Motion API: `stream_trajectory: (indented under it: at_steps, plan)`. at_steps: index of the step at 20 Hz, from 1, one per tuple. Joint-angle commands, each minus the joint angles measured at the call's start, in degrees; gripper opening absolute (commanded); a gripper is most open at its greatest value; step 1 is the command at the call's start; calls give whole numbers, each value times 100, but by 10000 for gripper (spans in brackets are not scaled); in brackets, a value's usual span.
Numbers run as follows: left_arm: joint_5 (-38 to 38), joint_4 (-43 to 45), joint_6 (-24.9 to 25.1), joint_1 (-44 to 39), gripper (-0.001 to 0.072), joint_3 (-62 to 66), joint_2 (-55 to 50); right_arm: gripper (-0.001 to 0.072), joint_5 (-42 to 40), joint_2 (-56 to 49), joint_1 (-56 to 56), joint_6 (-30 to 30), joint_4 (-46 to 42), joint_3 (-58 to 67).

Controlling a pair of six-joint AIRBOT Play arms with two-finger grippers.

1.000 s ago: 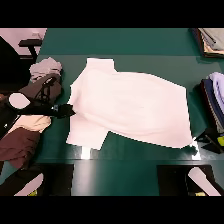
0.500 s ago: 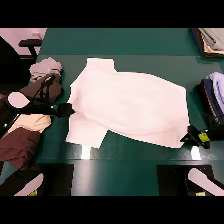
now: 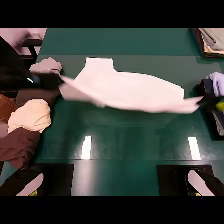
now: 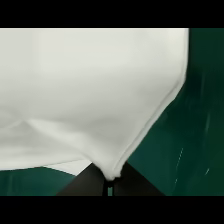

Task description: Fold the shirts.

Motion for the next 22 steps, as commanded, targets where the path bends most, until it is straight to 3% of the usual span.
stream_trajectory:
  at_steps: [1, 6, 10, 14, 19, 22]
  plan:
    - [-85, 310, 13, 4, 23, 1904, 409, 14, 55, 494, 46, 4, 2, 1950]
    - [-214, 256, -192, 4, 22, 4660, 557, 13, 678, 520, -435, 4, -46, 4481]
    - [-197, 352, -299, 4, 21, 5375, 562, 13, 1292, 133, -863, 72, -44, 5862]
    - [-516, 1080, -487, 4, 22, 4448, 562, 12, 1821, -177, -964, 306, -31, 5853]
    - [-828, 1196, -498, 4, 22, 2194, -122, 11, 2249, -911, -435, 516, -90, 4275]
    - [-669, 1174, -494, 4, 22, 1167, -1019, 12, 2267, -1801, 195, 691, -817, 3331]
